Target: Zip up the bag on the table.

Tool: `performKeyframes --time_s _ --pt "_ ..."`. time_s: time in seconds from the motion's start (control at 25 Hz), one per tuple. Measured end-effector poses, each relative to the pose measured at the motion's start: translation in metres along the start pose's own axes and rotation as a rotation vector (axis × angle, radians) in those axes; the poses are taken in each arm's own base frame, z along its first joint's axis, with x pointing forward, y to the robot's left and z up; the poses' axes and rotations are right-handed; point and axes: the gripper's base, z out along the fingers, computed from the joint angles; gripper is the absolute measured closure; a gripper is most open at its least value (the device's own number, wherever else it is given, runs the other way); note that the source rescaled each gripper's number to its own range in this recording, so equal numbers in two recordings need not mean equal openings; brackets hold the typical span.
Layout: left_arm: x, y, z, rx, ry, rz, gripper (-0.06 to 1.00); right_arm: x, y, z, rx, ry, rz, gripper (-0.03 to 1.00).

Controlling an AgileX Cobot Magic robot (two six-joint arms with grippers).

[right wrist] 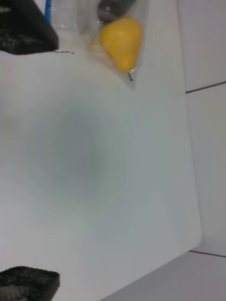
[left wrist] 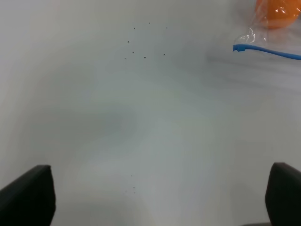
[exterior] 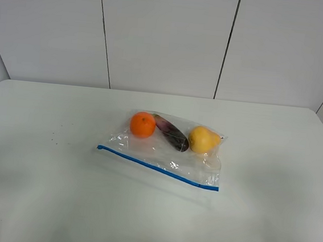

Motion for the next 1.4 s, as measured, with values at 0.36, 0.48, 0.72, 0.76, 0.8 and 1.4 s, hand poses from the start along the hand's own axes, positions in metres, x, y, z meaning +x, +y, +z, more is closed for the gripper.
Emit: performKeyframes --time_s 0.36,0.48,0.72,0.76,0.8,1.4 --pt "0.0 0.0 0.0 0.0 0.0 0.0 -0.06 0.0012 0.0046 0.0005 -0.051 0.009 -0.053 -0.03" --pt "0.0 0.0 0.0 0.0 0.0 0.0 -0.06 0.0013 0.0049 0.0005 -0.054 0.009 -0.056 -0.03" --pt "0.0 0.0 0.0 0.0 0.0 0.0 -0.06 0.0012 0.005 0.0006 -0.055 0.007 -0.057 -0.03" --pt "0.0 0.0 0.0 0.0 0.0 0.0 -0.06 0.0012 0.005 0.0006 -0.055 0.007 -0.057 -0.03" --pt "0.0 0.0 0.0 0.0 0.0 0.0 -0.06 0.0012 0.005 0.0006 -0.055 0.007 -0.057 -0.03" --pt "0.0 0.0 0.0 0.0 0.0 0.0 -0.06 0.0015 0.005 0.001 -0.054 0.009 -0.057 -0.03"
